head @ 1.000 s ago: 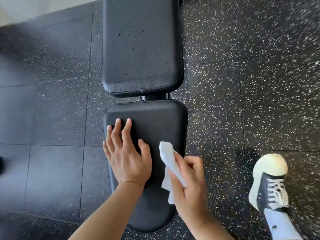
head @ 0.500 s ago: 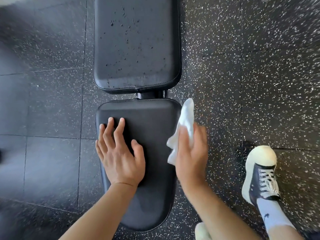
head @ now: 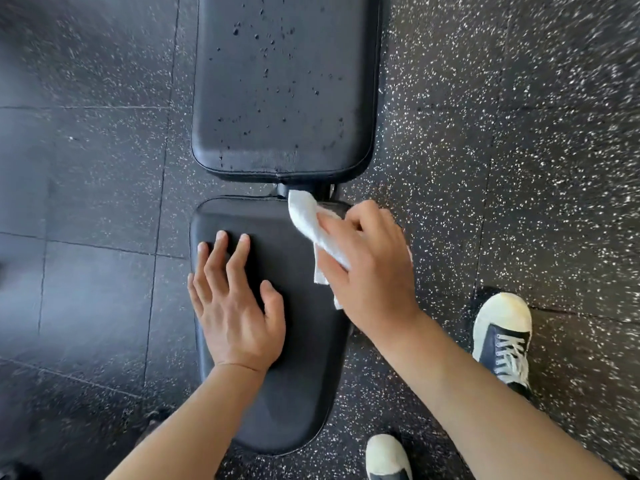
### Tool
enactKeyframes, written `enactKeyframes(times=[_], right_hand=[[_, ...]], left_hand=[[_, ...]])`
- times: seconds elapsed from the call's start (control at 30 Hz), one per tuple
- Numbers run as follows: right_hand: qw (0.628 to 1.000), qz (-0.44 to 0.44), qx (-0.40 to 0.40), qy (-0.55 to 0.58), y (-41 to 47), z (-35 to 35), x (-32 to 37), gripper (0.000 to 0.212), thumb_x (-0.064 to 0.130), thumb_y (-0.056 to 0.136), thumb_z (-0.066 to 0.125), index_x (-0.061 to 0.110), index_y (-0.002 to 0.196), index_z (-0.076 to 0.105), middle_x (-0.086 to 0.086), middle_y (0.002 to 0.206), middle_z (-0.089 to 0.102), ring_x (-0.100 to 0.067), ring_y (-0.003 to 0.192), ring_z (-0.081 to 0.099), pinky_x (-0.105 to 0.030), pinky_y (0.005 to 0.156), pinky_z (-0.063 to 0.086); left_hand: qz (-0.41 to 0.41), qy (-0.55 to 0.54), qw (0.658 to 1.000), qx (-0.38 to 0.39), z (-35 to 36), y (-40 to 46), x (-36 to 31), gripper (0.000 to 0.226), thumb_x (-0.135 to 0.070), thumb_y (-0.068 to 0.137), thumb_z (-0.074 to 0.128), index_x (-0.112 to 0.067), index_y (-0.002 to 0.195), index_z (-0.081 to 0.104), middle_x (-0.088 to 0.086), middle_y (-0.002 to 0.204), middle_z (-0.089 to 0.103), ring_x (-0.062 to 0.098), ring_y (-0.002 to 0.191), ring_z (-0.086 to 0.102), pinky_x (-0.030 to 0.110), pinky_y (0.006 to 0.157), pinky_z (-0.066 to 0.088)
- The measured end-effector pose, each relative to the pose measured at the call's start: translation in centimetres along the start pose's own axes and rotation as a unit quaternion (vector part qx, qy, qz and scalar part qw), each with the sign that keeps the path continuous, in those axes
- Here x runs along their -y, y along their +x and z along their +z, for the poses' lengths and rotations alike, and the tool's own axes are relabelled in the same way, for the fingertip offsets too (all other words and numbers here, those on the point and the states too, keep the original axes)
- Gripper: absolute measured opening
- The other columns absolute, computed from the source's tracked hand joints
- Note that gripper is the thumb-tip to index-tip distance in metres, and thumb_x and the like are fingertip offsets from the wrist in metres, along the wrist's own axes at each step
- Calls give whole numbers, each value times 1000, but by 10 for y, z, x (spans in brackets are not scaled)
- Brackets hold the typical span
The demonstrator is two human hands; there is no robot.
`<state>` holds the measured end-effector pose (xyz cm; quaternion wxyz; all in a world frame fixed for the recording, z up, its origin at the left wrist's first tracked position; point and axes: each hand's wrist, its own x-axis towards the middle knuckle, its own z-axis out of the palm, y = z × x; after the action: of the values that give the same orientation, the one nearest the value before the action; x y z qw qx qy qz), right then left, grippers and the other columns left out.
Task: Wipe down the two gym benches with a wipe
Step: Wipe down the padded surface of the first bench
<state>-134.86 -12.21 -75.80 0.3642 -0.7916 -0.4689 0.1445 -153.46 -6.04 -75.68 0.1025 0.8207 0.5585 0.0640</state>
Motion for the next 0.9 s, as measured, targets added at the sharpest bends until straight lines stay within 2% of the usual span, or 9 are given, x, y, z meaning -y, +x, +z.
enactKeyframes(times=[0.1,0.3,0.43,0.53,0.67,0.8,0.9], right_hand=[[996,-61,68,-7,-18,-19,-10,40,22,89,72,18,129,70,-5,95,51,-28,82,50,-47,72,48],[977,-149,118,-96,36,-5,8,38,19,78,76,17,116,73,-2,93,58,-26,79,53,-42,66,44],[958,-193,189,-94,94,30,42,24,27,90,70,13,110,73,-6,99,60,-29,87,53,-44,69,47],[947,-212,226,-91,110,43,53,26,31,100,61,10,110,73,-9,99,60,-29,87,53,-45,72,48],[937,-261,219,-71,94,17,28,30,29,102,60,9,121,70,-8,94,57,-28,81,51,-44,72,48],[925,-251,260,-112,79,-25,-3,32,22,101,66,11,131,65,-3,99,54,-24,85,51,-42,71,50],[910,-271,283,-138,80,-44,-11,34,23,103,64,11,135,63,-3,97,52,-24,83,50,-43,69,50]], left_hand=[[4,2,1000,-1,1,0,0,69,-33,88,45,-23,156,40,4,169,29,33,160,18,65,124,21],[-2,5,1000,12,-1,1,1,70,-36,90,47,-24,158,41,3,170,29,31,162,16,62,127,15],[3,-5,1000,1,-3,3,-1,69,-38,89,48,-22,156,46,6,169,33,33,161,19,63,127,15],[5,-9,1000,-9,-3,3,1,69,-38,90,51,-24,157,46,6,169,34,33,161,20,63,127,16],[6,-3,1000,-14,-1,3,1,68,-39,90,53,-25,156,47,4,168,35,32,161,20,61,128,15],[2,-8,1000,-13,2,1,4,69,-39,90,54,-28,157,45,3,169,33,32,161,19,64,127,16],[5,-13,1000,-2,0,1,2,69,-38,90,55,-28,157,44,3,169,33,32,162,18,65,126,17]])
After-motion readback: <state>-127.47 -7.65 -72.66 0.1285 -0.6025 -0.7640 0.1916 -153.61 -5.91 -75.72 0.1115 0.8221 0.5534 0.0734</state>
